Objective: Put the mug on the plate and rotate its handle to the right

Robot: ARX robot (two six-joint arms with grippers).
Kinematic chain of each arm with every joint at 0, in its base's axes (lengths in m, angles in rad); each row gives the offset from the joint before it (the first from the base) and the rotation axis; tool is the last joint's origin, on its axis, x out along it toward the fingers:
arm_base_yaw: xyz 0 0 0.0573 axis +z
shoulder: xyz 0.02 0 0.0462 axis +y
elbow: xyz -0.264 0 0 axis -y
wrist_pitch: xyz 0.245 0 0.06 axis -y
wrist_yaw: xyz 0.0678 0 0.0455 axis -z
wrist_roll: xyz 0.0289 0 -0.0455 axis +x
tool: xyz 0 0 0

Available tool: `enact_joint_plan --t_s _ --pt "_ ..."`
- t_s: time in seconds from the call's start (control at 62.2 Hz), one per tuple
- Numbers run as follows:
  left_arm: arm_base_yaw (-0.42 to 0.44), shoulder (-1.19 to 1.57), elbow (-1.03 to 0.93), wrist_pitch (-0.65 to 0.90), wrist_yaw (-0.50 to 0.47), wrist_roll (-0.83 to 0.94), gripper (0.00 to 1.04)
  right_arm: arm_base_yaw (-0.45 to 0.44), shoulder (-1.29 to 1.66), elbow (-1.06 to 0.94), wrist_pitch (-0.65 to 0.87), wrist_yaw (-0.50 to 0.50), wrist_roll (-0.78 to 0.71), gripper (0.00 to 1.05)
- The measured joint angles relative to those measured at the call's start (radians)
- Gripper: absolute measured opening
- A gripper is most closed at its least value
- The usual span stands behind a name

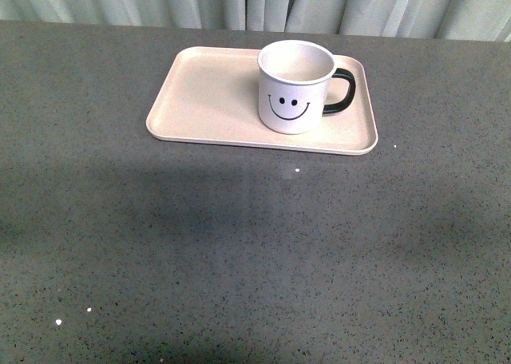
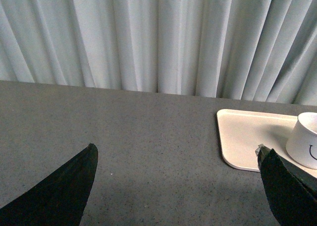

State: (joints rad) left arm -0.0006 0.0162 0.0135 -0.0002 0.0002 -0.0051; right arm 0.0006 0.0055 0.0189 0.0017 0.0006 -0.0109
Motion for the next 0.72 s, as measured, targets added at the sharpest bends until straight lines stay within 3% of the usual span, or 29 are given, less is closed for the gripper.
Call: enact_joint_plan --t_s 0.113,0.273,0.724 --pt "0.000 0.000 0.000 0.000 0.000 0.000 0.95 0.000 0.000 0.000 0.000 0.000 0.000 0.72" --pt "0.000 0.000 0.000 0.000 0.000 0.000 0.95 0.000 0.000 0.000 0.000 0.000 0.001 0.97" --pt "0.000 0.000 0.000 0.000 0.000 0.000 0.95 0.000 0.000 0.000 0.000 0.000 0.001 0.96"
